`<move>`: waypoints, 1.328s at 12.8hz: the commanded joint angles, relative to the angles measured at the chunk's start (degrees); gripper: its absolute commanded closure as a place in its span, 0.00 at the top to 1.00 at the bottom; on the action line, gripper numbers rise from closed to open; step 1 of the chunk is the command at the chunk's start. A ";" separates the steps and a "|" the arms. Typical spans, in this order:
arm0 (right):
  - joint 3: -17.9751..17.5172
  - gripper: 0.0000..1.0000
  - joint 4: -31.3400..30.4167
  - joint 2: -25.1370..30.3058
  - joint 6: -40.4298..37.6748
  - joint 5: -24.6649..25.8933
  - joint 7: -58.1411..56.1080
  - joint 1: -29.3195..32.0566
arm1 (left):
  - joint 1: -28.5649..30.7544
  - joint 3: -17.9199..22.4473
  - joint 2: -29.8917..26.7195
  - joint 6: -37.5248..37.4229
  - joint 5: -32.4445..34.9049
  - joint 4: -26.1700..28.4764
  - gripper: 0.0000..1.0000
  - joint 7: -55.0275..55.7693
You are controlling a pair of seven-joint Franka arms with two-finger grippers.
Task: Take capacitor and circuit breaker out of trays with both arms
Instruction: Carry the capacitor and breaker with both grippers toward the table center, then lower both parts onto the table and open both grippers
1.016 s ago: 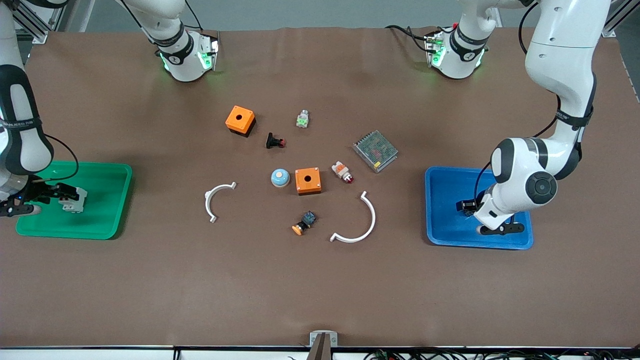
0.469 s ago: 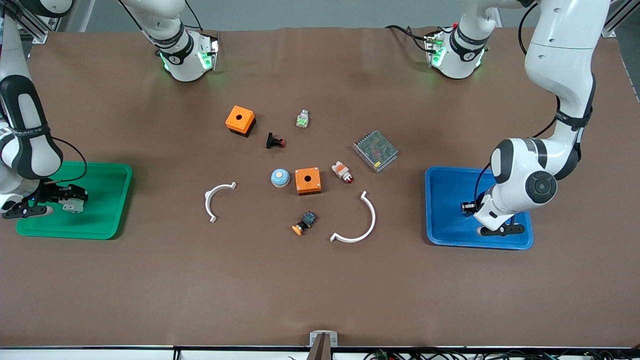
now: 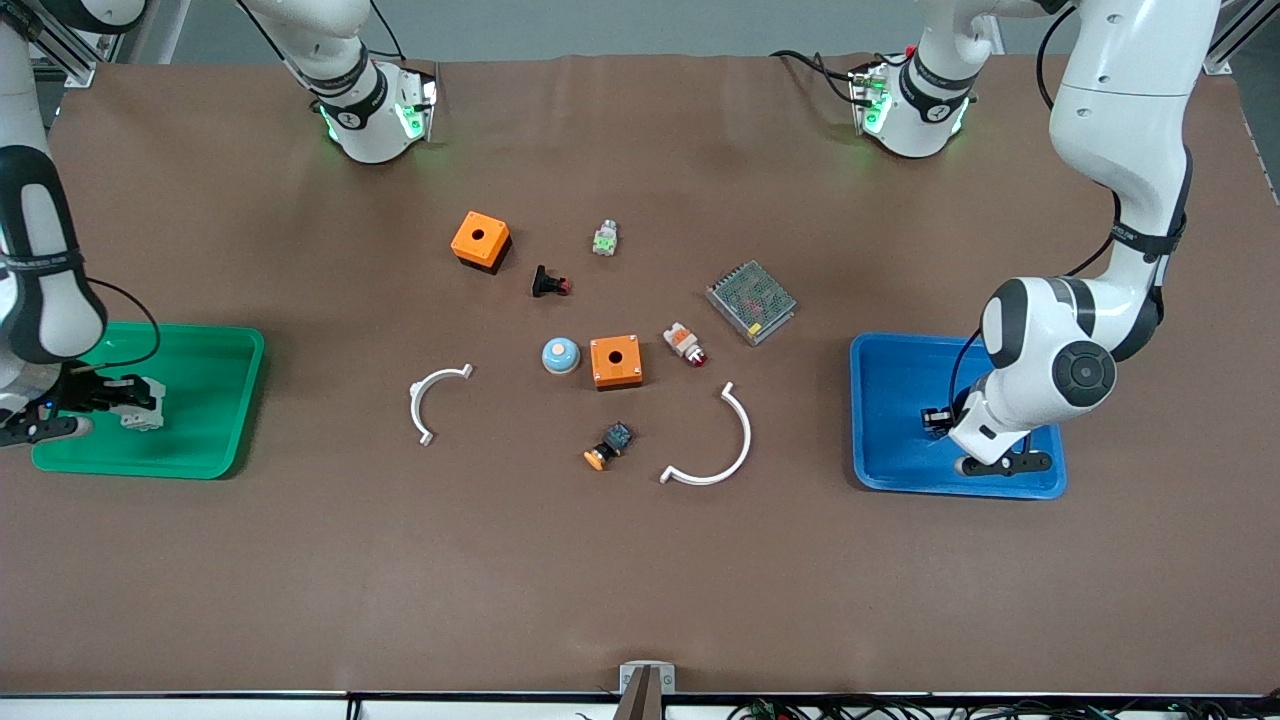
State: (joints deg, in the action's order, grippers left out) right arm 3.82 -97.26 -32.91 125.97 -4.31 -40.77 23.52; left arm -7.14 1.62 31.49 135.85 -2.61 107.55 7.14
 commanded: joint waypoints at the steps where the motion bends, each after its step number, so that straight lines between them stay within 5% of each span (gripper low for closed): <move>1: -0.22 0.00 12.14 2.06 -18.23 -0.26 6.17 -4.34 | -3.39 0.14 -2.57 -5.48 0.06 -3.12 0.23 4.79; 6: -0.40 0.00 11.40 8.38 -28.49 -1.13 32.46 -21.11 | -14.98 0.14 0.75 -15.27 -1.34 -17.09 0.23 22.01; 12: -0.40 0.00 -3.88 10.33 -5.70 -4.82 62.00 -42.03 | -26.07 -0.04 11.20 -14.30 -5.47 -27.19 0.23 43.36; 17: -0.31 0.00 -5.31 4.19 7.35 -4.74 75.57 -50.85 | -27.66 -0.82 17.10 -12.82 -5.74 -31.70 0.23 46.82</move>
State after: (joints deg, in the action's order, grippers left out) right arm 2.60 -102.72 -27.28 131.13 -7.88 32.94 -26.14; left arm -34.83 0.94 45.82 122.18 -7.19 79.07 53.28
